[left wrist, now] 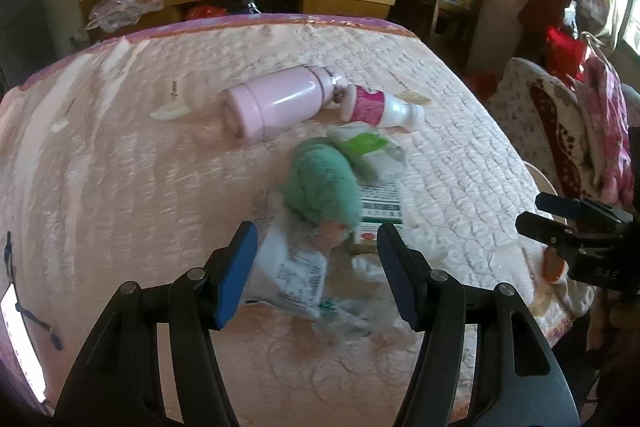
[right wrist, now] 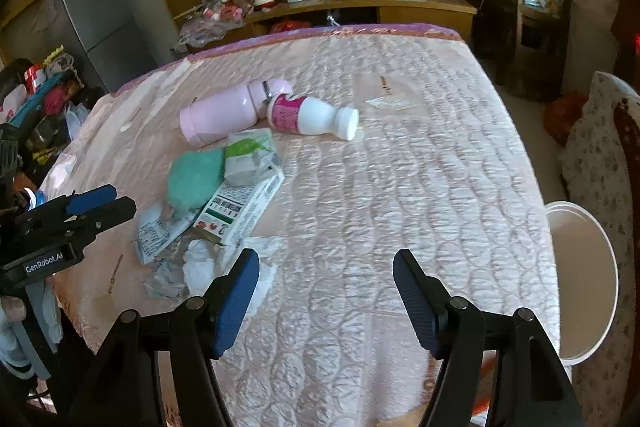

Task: Collect trash
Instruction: 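Move both tools back to the trash pile on the bed, then grasp green fuzzy cloth with left tool while right tool grasps white packet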

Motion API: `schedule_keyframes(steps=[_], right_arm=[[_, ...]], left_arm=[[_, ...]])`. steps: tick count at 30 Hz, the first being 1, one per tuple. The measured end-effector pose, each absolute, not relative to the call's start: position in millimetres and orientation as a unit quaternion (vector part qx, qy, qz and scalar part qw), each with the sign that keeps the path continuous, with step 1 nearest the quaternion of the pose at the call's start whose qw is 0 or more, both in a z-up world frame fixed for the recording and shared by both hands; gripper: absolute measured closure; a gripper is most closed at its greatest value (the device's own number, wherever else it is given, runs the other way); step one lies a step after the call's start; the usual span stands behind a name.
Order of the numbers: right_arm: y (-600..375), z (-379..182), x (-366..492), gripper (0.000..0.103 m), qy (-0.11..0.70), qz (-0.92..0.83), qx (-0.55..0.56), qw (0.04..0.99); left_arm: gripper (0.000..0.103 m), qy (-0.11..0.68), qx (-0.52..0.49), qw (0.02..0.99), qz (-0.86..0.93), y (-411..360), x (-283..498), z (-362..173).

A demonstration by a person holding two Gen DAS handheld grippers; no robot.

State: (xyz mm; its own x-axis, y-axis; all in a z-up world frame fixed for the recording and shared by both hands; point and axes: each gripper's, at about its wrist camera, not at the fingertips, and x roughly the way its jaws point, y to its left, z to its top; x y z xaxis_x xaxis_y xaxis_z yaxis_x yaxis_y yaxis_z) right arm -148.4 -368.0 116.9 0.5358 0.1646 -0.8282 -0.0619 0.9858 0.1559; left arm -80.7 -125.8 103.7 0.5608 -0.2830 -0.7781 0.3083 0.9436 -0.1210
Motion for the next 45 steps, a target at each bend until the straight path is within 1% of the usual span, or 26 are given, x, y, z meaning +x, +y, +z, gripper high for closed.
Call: schedule_keyframes(steps=[11, 17, 19, 20, 24, 27, 34, 40, 43, 44, 45], right_arm=[[-360, 108, -133, 0.036, 0.491, 0.068, 0.052, 0.867], [-362, 105, -118, 0.036, 0.493, 0.068, 0.052, 0.866], [-361, 103, -111, 0.036, 0.496, 0.07, 0.053, 0.864], [-359, 102, -107, 0.036, 0.497, 0.073, 0.053, 0.863], [-349, 101, -89, 0.036, 0.496, 0.082, 0.051, 0.863], [-339, 99, -72, 0.036, 0.496, 0.096, 0.058, 0.861], [-310, 85, -29, 0.036, 0.511, 0.113, 0.046, 0.851], [-290, 68, 0, 0.036, 0.537, 0.113, -0.004, 0.836], [-291, 55, 14, 0.036, 0.555, 0.115, 0.018, 0.824], [-291, 52, 17, 0.036, 0.56, 0.118, 0.028, 0.82], [-292, 48, 19, 0.042, 0.562, 0.119, 0.038, 0.818]], left_arm=[[0.042, 0.458, 0.023, 0.869, -0.187, -151, -36, 88], [0.042, 0.487, 0.034, 0.854, -0.18, -168, -10, 67], [0.048, 0.491, 0.029, 0.852, -0.18, -167, -4, 63], [0.06, 0.492, 0.025, 0.851, -0.182, -165, -3, 62], [0.064, 0.497, -0.006, 0.845, -0.197, -149, -2, 65], [0.065, 0.485, -0.027, 0.852, -0.195, -130, -6, 75], [0.065, 0.452, -0.026, 0.873, -0.183, -105, -20, 98], [0.065, 0.446, -0.036, 0.877, -0.177, -91, -21, 99], [0.065, 0.446, -0.039, 0.877, -0.174, -89, -21, 98], [0.065, 0.446, -0.04, 0.877, -0.174, -89, -22, 98], [0.065, 0.446, -0.042, 0.877, -0.174, -89, -22, 98]])
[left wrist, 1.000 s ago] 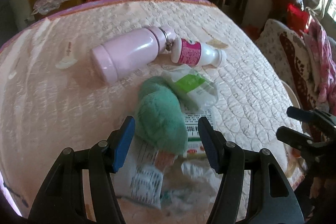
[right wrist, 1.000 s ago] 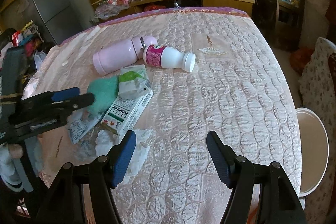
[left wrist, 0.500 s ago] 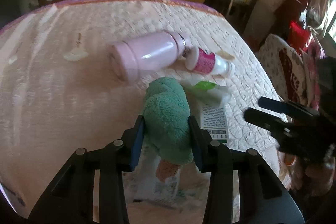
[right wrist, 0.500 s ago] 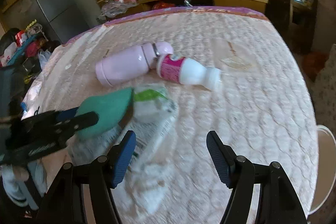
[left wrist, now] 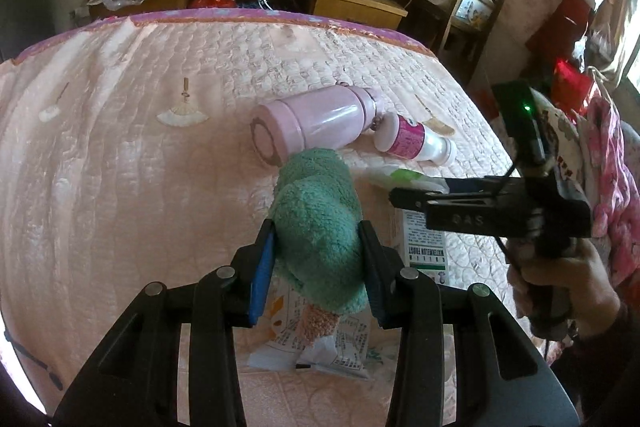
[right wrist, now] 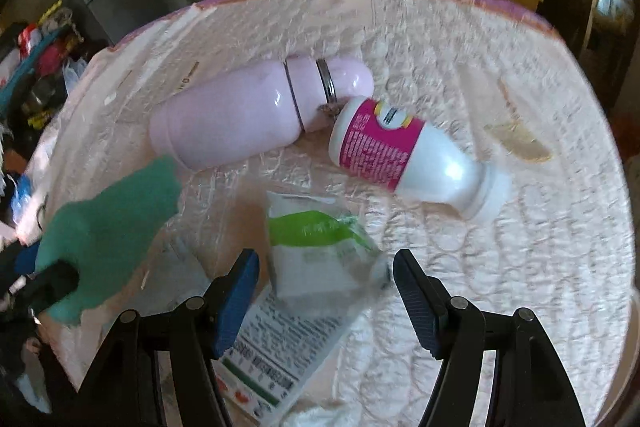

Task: Collect trash
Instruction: 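Grasp green fuzzy cloth with left tool while right tool grasps white packet, then carry cloth and white packet over the bucket and open both tools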

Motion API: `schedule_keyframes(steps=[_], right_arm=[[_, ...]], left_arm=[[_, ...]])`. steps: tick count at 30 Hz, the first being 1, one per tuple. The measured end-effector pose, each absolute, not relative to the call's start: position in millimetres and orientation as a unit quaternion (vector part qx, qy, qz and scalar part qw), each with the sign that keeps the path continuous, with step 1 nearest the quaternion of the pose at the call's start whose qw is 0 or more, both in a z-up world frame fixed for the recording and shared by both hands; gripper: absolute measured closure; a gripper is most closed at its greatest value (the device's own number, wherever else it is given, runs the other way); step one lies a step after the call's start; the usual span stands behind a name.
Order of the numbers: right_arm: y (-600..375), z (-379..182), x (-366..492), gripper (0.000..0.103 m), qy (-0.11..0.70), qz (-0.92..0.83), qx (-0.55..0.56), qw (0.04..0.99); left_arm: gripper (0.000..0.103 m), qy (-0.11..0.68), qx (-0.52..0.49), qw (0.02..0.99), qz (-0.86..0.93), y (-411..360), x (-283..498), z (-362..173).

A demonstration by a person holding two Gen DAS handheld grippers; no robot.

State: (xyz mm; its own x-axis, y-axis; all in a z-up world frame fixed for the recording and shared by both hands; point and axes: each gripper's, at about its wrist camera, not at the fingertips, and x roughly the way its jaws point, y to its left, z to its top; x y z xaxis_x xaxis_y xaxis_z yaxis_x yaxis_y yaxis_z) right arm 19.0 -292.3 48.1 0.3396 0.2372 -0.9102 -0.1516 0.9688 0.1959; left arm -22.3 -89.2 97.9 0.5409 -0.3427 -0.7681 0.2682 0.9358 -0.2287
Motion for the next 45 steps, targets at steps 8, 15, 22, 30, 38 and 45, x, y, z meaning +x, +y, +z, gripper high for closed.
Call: schedule_keyframes(steps=[8, 15, 22, 30, 38, 45], right_arm=[[-297, 72, -12, 0.068, 0.507, 0.13, 0.019, 0.852], [-317, 107, -56, 0.068, 0.471, 0.134, 0.034, 0.871], [-335, 124, -95, 0.068, 0.456, 0.124, 0.03, 0.881], [-363, 132, -127, 0.068, 0.449, 0.109, 0.04, 0.886], [-400, 141, -151, 0.067, 0.44, 0.079, 0.051, 0.893], [-444, 146, -171, 0.067, 0.44, 0.04, 0.057, 0.895]], left_arm=[[0.065, 0.436, -0.041, 0.881, -0.18, -96, -30, 106], [0.065, 0.42, -0.036, 0.886, -0.195, -116, -46, 122], [0.065, 0.412, -0.021, 0.887, -0.21, -144, -61, 129], [0.065, 0.408, -0.002, 0.885, -0.224, -176, -76, 133], [0.065, 0.403, 0.015, 0.88, -0.25, -215, -86, 138], [0.065, 0.403, 0.032, 0.871, -0.281, -262, -92, 138]])
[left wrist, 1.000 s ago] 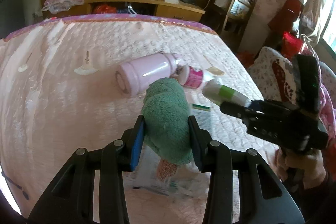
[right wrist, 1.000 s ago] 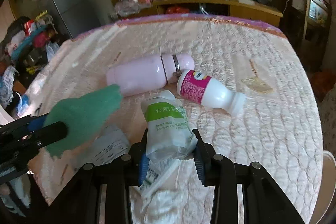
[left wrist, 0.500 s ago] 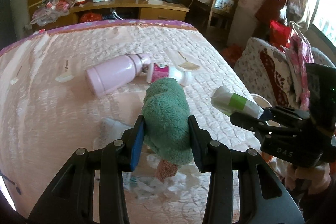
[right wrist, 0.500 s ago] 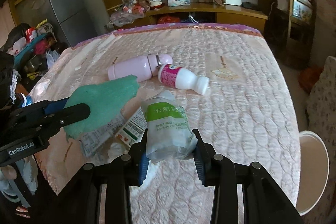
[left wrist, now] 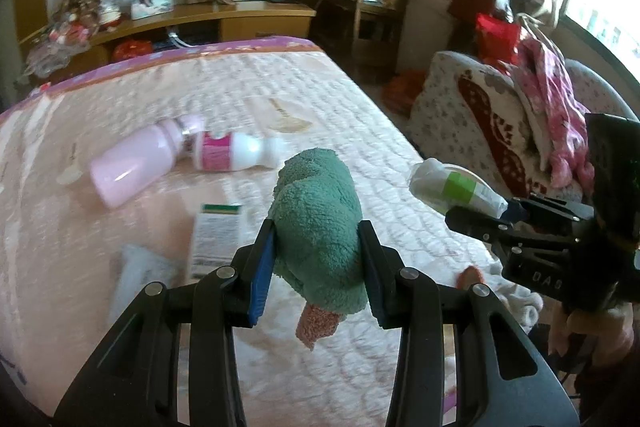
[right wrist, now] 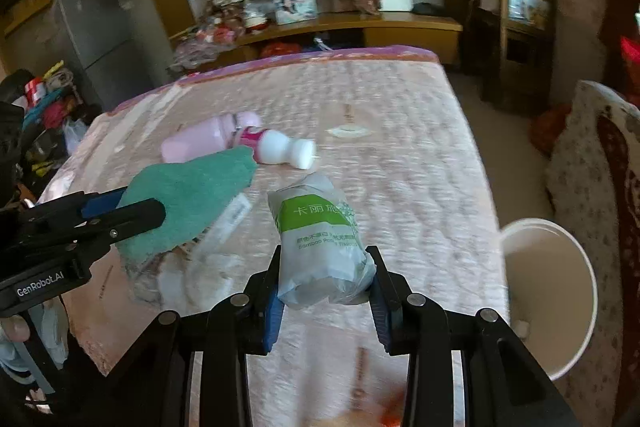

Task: Collect trash
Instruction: 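Carry cloth and white packet over the bucket and open both tools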

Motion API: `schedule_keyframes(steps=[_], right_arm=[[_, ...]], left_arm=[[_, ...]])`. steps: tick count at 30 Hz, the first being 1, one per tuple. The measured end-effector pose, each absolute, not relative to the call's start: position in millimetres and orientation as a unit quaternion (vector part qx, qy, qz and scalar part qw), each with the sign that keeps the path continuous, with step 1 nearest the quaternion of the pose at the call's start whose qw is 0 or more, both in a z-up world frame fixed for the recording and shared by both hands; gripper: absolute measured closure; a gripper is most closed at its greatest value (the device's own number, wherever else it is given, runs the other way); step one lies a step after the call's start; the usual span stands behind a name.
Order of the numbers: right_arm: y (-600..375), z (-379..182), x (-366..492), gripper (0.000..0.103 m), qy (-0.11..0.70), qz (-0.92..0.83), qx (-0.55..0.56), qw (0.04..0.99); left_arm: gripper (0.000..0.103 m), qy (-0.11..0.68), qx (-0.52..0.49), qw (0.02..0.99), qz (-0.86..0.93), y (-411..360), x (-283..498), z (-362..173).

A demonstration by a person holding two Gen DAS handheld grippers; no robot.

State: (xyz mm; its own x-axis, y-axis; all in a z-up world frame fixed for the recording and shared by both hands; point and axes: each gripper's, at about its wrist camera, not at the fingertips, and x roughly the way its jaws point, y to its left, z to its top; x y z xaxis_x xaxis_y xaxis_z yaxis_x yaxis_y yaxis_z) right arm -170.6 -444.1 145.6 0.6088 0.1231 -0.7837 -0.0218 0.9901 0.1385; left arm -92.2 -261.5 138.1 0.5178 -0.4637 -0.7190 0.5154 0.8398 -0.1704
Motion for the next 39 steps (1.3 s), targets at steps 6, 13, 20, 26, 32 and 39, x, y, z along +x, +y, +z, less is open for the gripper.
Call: schedule_keyframes(steps=[6, 13, 20, 26, 32, 39], right_arm=[[-492, 146, -187, 0.067, 0.441, 0.001, 0.069, 0.895], [-551, 132, -200, 0.067, 0.452, -0.049, 0.092, 0.886], [-610, 108, -212, 0.067, 0.466, -0.097, 0.128, 0.87], [-643, 87, -220, 0.067, 0.479, -0.117, 0.148, 0.857], [-663, 72, -220, 0.067, 0.488, -0.132, 0.161, 0.848], [-678, 62, -218, 0.067, 0.492, -0.148, 0.169, 0.841]], left_arm=[[0.065, 0.406, 0.049, 0.859, -0.309, -306, -97, 135], [0.065, 0.418, 0.065, 0.838, -0.345, -364, -95, 126], [0.065, 0.441, 0.067, 0.81, -0.379, -426, -92, 111], [0.065, 0.448, 0.078, 0.799, -0.393, -468, -90, 100], [0.065, 0.453, 0.085, 0.792, -0.401, -497, -90, 90], [0.065, 0.457, 0.087, 0.787, -0.406, -514, -85, 81]])
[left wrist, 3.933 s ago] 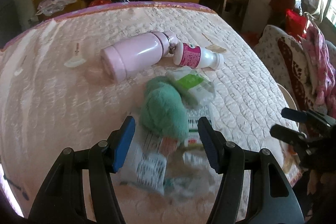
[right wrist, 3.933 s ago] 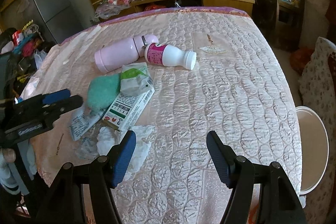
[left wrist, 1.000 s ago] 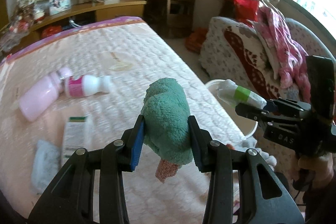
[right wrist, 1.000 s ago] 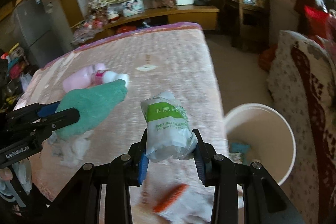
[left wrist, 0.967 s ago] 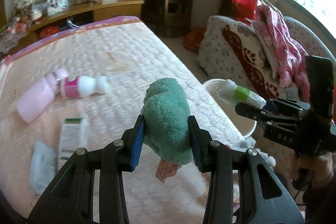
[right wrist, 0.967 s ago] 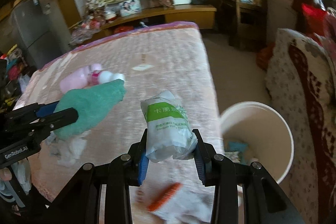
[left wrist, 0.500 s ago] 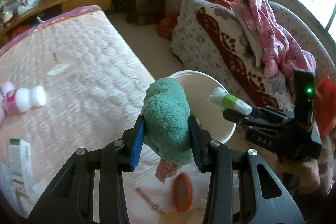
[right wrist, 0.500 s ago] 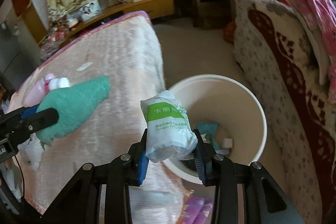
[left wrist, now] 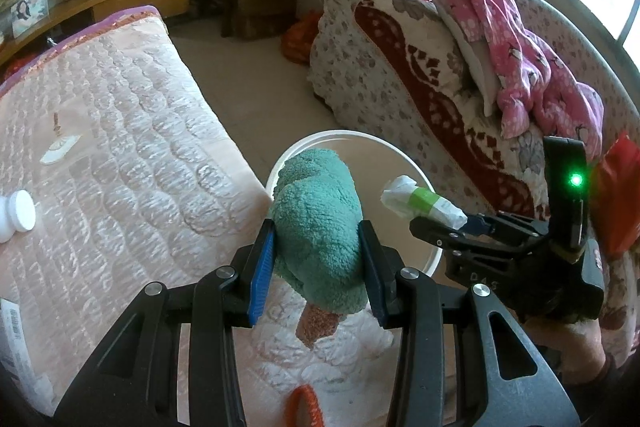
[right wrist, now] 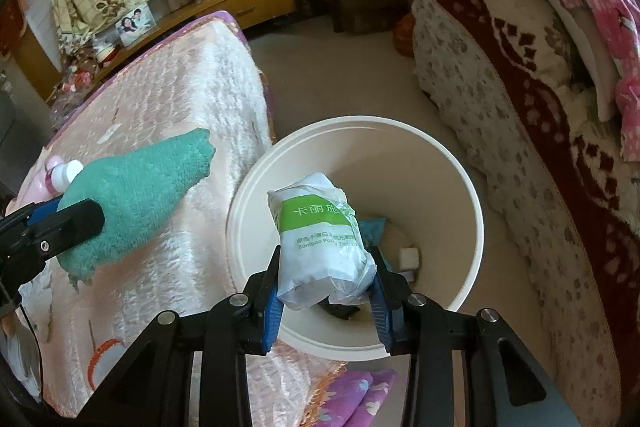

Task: Collect trash
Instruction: 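Carry cloth and white packet over the bucket and open both tools, then move both tools back to the trash pile on the bed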

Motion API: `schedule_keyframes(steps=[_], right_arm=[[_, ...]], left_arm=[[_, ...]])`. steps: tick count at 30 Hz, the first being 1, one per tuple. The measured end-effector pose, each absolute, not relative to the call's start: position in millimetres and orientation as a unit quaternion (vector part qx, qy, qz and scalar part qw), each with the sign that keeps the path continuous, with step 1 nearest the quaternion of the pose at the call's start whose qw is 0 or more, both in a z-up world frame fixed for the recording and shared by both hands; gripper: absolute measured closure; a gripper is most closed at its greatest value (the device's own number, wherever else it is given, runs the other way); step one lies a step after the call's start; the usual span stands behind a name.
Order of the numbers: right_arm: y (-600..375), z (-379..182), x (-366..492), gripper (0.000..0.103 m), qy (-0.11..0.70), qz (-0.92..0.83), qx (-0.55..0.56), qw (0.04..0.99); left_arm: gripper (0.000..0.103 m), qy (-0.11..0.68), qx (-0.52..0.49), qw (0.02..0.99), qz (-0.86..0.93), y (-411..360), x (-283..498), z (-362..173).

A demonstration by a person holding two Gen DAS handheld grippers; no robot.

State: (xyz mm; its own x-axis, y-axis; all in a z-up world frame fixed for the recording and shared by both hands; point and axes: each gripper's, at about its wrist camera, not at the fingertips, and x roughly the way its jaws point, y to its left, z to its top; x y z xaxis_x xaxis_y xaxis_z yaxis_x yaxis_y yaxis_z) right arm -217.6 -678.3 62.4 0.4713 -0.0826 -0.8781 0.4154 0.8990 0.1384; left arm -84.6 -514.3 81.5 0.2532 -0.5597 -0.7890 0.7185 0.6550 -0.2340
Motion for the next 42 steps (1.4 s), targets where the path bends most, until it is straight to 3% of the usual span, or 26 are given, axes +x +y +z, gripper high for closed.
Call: schedule_keyframes(steps=[2, 5, 12, 22, 24, 32, 42], right_arm=[[-680, 61, -216, 0.065, 0.493, -0.153, 0.168, 0.84], [-681, 62, -215, 0.052, 0.491, -0.168, 0.156, 0.841], [-680, 62, -217, 0.052, 0.492, -0.17, 0.159, 0.839], [-677, 61, -215, 0.05, 0.495, -0.172, 0.16, 0.836], [-679, 62, -216, 0.038, 0.491, -0.175, 0.168, 0.836], [-679, 70, -218, 0.037, 0.482, -0.168, 0.172, 0.843], [-675, 74, -223, 0.037, 0.479, -0.159, 0.176, 0.845]], left_arm=[[0.064, 0.455, 0.084, 0.787, -0.407, -515, -84, 80], [0.062, 0.453, 0.079, 0.788, -0.41, -516, -81, 79], [0.052, 0.46, 0.062, 0.782, -0.416, -509, -75, 78], [0.052, 0.46, 0.058, 0.783, -0.415, -498, -75, 81], [0.052, 0.462, 0.054, 0.781, -0.417, -497, -74, 81], [0.049, 0.461, 0.03, 0.776, -0.431, -495, -71, 92], [0.049, 0.449, 0.103, 0.813, -0.356, -449, -74, 91]])
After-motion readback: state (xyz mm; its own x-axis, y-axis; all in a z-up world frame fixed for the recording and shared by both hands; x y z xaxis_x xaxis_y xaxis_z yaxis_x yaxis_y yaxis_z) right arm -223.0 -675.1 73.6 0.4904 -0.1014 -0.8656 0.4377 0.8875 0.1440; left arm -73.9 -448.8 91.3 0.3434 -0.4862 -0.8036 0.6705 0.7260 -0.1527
